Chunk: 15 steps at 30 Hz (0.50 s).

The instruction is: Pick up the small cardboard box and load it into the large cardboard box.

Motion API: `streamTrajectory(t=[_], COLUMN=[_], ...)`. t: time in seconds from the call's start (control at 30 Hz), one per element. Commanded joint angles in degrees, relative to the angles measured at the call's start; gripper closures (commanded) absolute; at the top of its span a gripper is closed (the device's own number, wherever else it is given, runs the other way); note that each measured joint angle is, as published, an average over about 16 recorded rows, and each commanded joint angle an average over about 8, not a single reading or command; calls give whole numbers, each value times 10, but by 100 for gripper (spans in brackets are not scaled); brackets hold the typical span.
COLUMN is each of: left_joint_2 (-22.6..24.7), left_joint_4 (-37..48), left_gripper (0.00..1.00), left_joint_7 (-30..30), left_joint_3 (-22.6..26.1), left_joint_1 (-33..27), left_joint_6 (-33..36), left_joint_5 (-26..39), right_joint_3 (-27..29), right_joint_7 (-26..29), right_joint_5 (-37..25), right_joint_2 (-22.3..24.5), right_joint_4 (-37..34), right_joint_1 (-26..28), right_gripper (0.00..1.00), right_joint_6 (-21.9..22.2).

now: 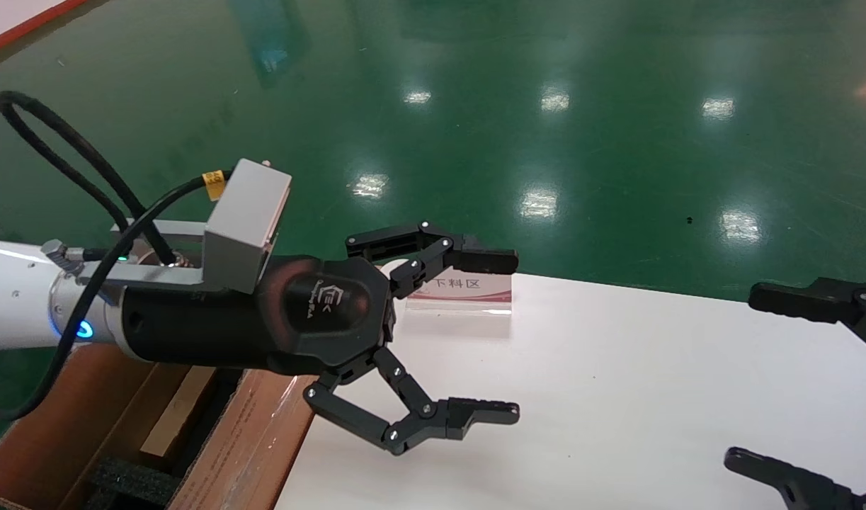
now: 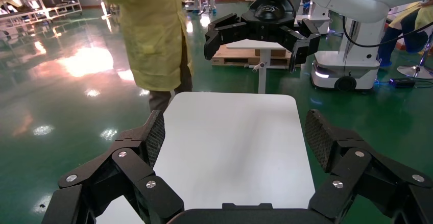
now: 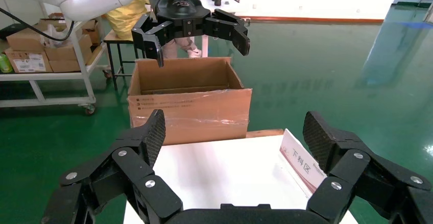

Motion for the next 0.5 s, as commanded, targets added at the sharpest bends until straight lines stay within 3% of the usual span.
streamTrajectory(t=[0.03,0.5], left_joint_2=[0,0], left_joint_4=[0,0], left_gripper=[0,0], left_joint_7=[0,0], left_joint_3=[0,0], left_joint_1=[0,0], left_joint_6=[0,0], left_joint_5=[0,0], right_joint_3=[0,0], right_joint_7=[0,0], right_joint_5=[0,0], right_joint_2=[0,0], right_joint_4=[0,0], right_joint_1=[0,0], right_gripper=[0,0], right_joint_6=[0,0])
